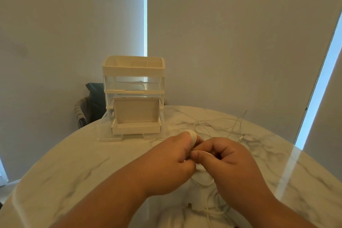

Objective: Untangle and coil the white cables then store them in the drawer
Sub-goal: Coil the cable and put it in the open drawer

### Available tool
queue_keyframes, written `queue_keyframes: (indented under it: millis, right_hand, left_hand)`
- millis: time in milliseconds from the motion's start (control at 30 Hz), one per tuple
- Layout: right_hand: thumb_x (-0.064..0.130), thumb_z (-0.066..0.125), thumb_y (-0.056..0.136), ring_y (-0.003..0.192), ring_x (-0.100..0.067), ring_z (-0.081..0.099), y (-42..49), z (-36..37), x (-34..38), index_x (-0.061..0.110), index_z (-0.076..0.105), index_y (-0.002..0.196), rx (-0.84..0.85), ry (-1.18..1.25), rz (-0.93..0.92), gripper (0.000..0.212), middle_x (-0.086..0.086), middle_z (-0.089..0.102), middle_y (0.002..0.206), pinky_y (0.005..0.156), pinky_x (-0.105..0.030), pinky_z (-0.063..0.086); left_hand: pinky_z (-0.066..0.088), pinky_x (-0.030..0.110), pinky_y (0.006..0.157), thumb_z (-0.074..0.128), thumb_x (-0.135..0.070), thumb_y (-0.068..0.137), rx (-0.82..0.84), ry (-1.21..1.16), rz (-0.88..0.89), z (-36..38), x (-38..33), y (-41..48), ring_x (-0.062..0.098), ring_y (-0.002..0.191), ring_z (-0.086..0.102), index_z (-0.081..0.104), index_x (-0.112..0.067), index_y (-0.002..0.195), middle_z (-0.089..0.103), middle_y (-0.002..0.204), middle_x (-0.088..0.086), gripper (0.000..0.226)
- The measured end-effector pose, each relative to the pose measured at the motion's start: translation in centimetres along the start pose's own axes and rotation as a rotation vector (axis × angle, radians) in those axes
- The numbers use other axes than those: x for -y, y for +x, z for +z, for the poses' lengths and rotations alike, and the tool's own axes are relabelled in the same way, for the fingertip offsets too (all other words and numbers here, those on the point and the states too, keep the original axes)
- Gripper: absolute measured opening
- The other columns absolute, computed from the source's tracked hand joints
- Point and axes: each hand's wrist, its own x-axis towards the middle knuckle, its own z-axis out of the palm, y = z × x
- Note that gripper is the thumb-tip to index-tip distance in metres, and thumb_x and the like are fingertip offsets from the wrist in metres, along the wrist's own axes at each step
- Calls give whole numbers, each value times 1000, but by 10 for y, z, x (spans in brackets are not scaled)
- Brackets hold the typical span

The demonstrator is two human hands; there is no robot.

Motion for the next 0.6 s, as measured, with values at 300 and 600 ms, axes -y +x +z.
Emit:
queue_keyframes:
  millis: [300, 600]
  right_hand:
    - [12, 80, 77, 63, -28, 64, 5, -9, -2, 28, 75, 74, 26, -66, -33, 17, -9, 68, 65, 62, -39, 57]
    - [1, 75, 83, 49, -20, 55, 9, -12, -6, 25, 74, 84, 184, 142, 92, 25, -6, 61, 67, 50, -33, 46]
  left_hand:
    - [56, 34, 84, 42, -23, 99, 156, 60, -72, 2, 4, 5, 2, 80, 67, 65, -19, 99, 71, 91, -6, 23]
    - [55, 36, 86, 48, -38, 100, 121, 15, -143, -3, 12, 5, 2, 81, 67, 70, -19, 95, 72, 89, -7, 29]
